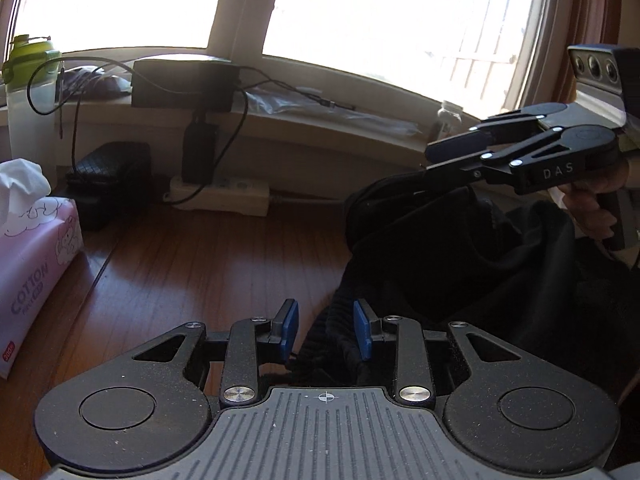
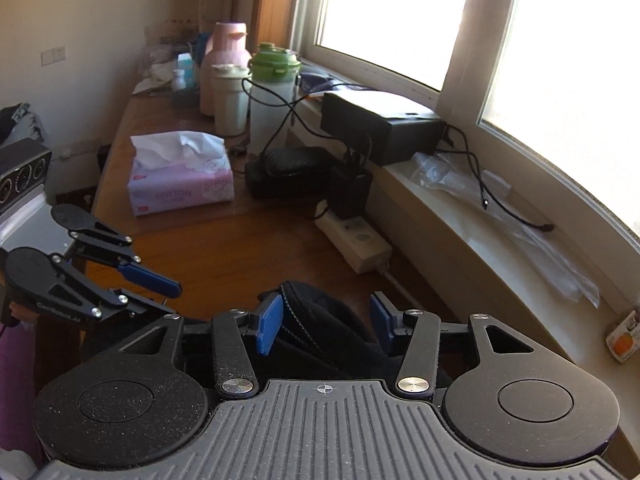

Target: Fold clothes

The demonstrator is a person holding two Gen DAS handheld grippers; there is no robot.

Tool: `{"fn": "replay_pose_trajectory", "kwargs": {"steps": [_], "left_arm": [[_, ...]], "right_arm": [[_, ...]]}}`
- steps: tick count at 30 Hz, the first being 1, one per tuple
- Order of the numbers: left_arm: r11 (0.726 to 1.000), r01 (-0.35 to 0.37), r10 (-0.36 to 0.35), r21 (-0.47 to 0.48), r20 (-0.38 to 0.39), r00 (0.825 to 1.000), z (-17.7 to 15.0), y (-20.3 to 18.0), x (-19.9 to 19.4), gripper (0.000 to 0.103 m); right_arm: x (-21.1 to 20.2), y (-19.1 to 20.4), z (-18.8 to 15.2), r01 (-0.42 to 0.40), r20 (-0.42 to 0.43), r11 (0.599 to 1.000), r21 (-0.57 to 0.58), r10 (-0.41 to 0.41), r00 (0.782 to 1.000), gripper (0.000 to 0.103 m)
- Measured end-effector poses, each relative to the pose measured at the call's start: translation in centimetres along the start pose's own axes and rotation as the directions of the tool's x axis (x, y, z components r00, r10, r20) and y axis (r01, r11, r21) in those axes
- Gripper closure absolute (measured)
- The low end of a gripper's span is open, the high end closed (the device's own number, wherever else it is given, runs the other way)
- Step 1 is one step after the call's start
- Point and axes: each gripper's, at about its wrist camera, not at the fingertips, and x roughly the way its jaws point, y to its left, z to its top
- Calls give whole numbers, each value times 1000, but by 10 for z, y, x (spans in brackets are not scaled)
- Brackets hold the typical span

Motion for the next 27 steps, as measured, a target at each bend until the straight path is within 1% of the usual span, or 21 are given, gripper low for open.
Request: {"fn": "replay_pose_trajectory", "kwargs": {"steps": [3, 5, 7, 9, 10, 11, 12, 13, 14, 15, 18, 20, 21, 23, 24, 26, 27], "left_arm": [[1000, 5, -5, -1, -2, 1000, -4, 2, -2, 70], [1000, 10, -10, -8, -3, 1000, -6, 5, -3, 70], [1000, 23, -23, -21, -5, 1000, -8, 9, -2, 70], [999, 31, -31, -26, -2, 1000, -9, 10, -2, 70], [999, 32, -32, -30, -1, 999, -9, 11, -1, 70], [999, 36, -36, -32, 0, 999, -9, 11, -1, 70], [999, 41, -41, -33, 1, 999, -9, 11, -1, 70], [999, 44, -44, -31, 0, 999, -9, 11, -1, 70], [999, 46, -46, -26, -3, 999, -9, 10, -1, 70], [999, 48, -48, -21, -5, 999, -8, 9, 0, 70], [998, 59, -59, -8, -10, 998, -7, 3, 1, 70], [997, 83, -83, 4, -21, 996, -9, -3, 3, 70], [995, 95, -95, 9, -27, 995, -10, -7, 5, 69], [992, 129, -128, 16, -37, 991, -12, -14, 7, 69], [988, 151, -151, 17, -40, 988, -12, -18, 8, 69], [988, 143, -142, 56, -33, 989, -9, -31, 6, 69], [988, 138, -136, 75, -26, 990, -7, -36, 5, 67]], "right_arm": [[9, 9, 0, -19, -30, 999, -29, 18, 999, 49], [16, 16, -2, -27, -61, 998, -59, 23, 998, 43], [23, 21, -5, -31, -98, 996, -86, 22, 995, 41], [30, 22, -9, -30, -147, 994, -103, 15, 989, 41], [32, 22, -12, -41, -166, 993, -111, 22, 986, 49], [31, 22, -15, -54, -182, 992, -118, 32, 983, 76], [29, 21, -18, -64, -199, 991, -121, 39, 979, 88], [26, 21, -21, -50, -196, 989, -137, 22, 980, 89], [19, 20, -23, -18, -181, 987, -161, -11, 984, 92], [11, 17, -24, 4, -165, 985, -172, -33, 986, 92], [-27, -7, -24, 95, -89, 982, -162, -110, 990, 93], [-61, -31, -25, 185, -34, 972, -145, -192, 981, 93], [-76, -43, -28, 220, -24, 967, -129, -225, 974, 93], [-102, -69, -38, 272, -29, 958, -91, -275, 961, 93], [-109, -79, -45, 293, -46, 953, -77, -297, 954, 93], [-111, -93, -65, 327, -97, 943, -70, -332, 938, 93], [-109, -97, -74, 340, -115, 937, -77, -347, 931, 93]]}}
